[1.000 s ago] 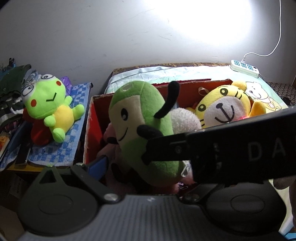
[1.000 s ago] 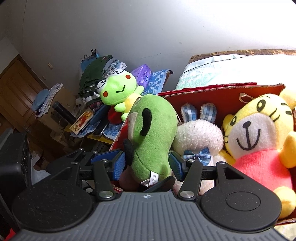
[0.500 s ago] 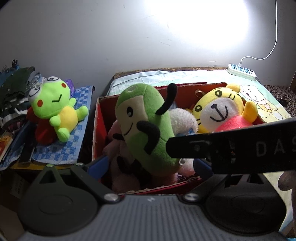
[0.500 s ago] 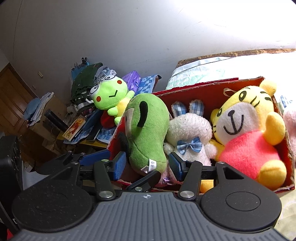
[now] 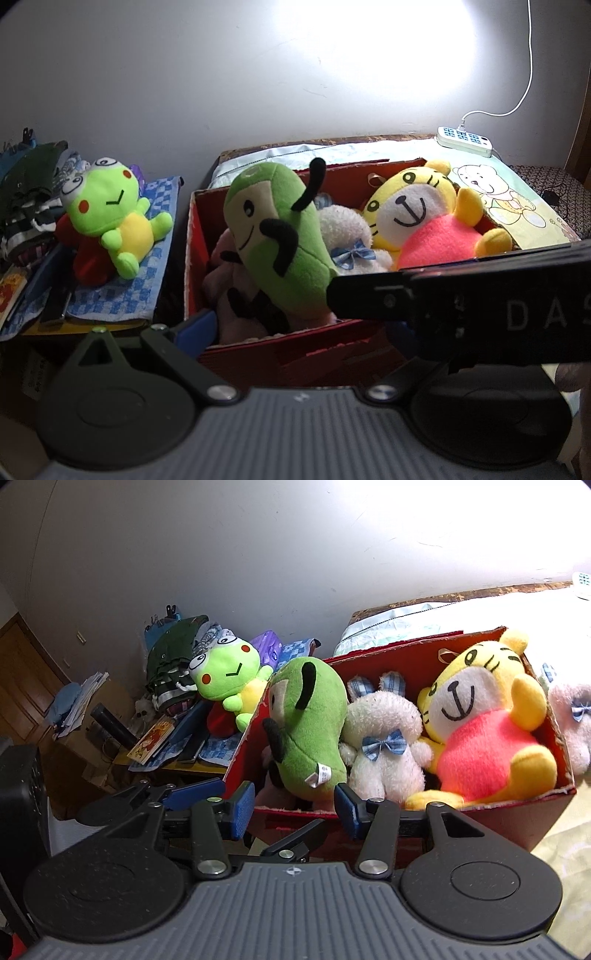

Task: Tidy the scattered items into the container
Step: 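Open the right gripper and release the green plush in the box, then move both grippers over the bed toward the pale pink bunny plush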

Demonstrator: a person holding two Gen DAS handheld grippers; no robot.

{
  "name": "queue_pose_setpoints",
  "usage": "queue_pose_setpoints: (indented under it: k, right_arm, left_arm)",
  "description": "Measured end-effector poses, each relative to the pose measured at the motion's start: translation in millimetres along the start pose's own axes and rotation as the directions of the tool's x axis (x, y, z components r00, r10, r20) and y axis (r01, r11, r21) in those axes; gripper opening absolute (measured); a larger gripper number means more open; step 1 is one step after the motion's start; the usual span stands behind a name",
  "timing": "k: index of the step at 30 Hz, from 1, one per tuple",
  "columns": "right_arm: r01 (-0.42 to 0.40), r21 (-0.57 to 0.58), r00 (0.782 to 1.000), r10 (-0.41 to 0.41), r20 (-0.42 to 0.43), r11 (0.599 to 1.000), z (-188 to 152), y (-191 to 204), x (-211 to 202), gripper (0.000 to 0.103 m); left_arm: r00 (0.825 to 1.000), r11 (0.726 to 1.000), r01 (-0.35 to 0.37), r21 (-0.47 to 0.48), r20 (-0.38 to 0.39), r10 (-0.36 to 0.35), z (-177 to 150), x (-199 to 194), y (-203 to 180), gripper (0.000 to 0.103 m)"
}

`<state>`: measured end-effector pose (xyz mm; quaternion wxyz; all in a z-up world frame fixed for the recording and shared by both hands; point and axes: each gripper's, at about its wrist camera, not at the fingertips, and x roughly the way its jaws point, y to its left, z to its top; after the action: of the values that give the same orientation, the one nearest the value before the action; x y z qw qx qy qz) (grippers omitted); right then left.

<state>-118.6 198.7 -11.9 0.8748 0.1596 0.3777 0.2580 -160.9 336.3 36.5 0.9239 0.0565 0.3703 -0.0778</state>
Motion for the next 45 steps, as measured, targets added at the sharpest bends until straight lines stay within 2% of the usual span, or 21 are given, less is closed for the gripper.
queue_pose_setpoints:
  k: [14,21,26,29,35,40,45]
  right_arm:
    - [0.077,0.080,0.997,-0.078,0.001,0.994,-41,-17,-21,0.048]
    - [0.087,0.068,0.996,-0.086,-0.012,0.994,-41,-29,-26,0.045]
    - [0.121,0.091,0.993,-0.120,-0.013,0.989,-39,-49,-35,0.044]
    - [0.147,0.129,0.989,-0.146,-0.018,0.981,-41,-68,-39,0.044]
    - [0.203,0.217,0.978,-0.206,-0.008,0.955,-48,-105,-51,0.044]
    - [0.240,0.248,0.968,-0.251,0.010,0.938,-43,-130,-66,0.044]
    - [0.266,0.254,0.962,-0.275,0.000,0.930,-35,-151,-75,0.044]
  left_arm:
    - [0.995,0.997,0.073,0.033,-0.067,-0.070,-28,8,-34,0.099]
    - [0.994,0.995,0.085,0.044,-0.071,-0.081,-26,13,-52,0.099]
    - [0.990,0.993,0.104,0.060,-0.106,-0.098,-22,25,-73,0.099]
    - [0.984,0.989,0.127,0.071,-0.134,-0.117,-21,34,-87,0.099]
    - [0.972,0.971,0.181,0.158,-0.180,-0.152,-17,52,-124,0.099]
    - [0.959,0.951,0.237,0.200,-0.203,-0.196,-6,66,-152,0.099]
    - [0.941,0.936,0.289,0.203,-0.238,-0.239,2,80,-175,0.099]
